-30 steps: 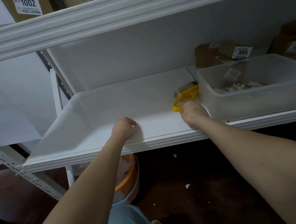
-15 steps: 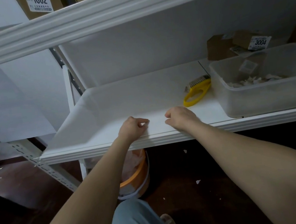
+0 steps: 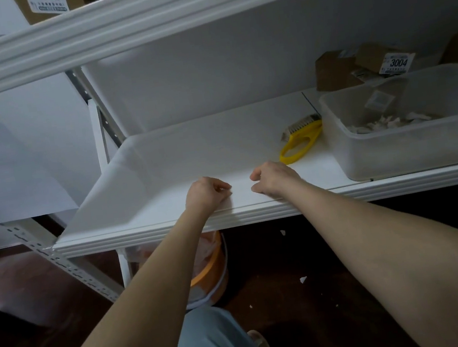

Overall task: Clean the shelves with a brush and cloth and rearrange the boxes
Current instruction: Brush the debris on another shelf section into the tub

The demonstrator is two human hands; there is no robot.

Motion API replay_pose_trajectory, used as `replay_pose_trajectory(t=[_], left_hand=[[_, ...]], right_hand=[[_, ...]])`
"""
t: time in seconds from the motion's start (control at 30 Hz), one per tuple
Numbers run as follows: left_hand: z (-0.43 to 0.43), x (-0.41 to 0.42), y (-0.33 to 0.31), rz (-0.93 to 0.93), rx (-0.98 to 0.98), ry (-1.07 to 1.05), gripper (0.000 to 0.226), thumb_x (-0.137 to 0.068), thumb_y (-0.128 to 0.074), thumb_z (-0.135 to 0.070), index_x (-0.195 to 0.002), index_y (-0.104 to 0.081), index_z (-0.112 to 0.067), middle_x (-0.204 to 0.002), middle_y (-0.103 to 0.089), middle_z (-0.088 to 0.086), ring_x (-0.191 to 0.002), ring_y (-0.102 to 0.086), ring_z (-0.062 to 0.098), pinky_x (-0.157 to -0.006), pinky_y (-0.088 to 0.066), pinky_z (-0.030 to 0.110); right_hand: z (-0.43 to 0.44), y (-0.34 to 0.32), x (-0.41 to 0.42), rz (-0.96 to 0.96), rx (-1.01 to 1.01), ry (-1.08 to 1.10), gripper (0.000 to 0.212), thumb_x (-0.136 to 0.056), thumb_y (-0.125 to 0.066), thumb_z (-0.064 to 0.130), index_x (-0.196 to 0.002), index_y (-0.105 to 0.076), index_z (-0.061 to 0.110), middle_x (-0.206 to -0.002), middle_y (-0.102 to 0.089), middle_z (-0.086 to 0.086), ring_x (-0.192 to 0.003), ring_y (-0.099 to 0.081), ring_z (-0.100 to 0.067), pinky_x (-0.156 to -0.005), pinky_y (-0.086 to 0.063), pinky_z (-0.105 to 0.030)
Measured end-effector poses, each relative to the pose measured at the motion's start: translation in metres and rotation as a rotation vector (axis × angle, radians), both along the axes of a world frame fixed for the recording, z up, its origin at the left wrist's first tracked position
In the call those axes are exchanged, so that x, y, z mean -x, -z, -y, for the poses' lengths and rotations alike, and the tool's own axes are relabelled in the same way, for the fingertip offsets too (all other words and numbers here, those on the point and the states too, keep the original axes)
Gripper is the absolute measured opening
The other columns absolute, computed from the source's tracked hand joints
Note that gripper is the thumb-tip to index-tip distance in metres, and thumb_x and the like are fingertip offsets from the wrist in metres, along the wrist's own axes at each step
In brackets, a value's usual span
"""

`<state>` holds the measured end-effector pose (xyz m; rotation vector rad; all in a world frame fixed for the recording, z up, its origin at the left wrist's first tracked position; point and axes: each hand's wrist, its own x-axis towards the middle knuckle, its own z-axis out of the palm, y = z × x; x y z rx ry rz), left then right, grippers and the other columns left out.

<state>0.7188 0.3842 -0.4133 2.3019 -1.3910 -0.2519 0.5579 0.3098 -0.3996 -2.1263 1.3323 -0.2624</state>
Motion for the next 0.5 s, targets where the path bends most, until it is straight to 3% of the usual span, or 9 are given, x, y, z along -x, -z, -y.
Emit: replay_pose_trajectory(t=[0.27, 0.5], left_hand=[[0.004, -0.006, -0.001, -0.052, -0.014, 0.019, 0.014, -0.081, -0.071, -0.027, -0.094, -0.075, -0.025, -0.081, -0.061, -0.006, -0.077, -0.054, 0.011, -0.069, -0.041, 0.021], [0.011, -0.007, -0.007, -0.067, -0.104, 0.034, 0.016, -0.082, -0.067, -0.022, -0.096, -0.074, -0.021, -0.1, -0.071, -0.003, -0.091, -0.064, 0.016, -0.075, -0.045, 0.021]], right_hand=[[0.004, 0.004, -0.002, 0.009, -0.014, 0.004, 0.04, -0.08, -0.065, 0.029, -0.119, -0.062, 0.032, -0.129, -0.06, 0.006, -0.117, -0.056, -0.02, -0.1, -0.045, -0.037], [0.005, 0.005, -0.004, 0.001, -0.024, 0.013, 0.038, -0.081, -0.064, 0.029, -0.119, -0.061, 0.034, -0.129, -0.059, 0.007, -0.116, -0.056, -0.02, -0.1, -0.045, -0.037]])
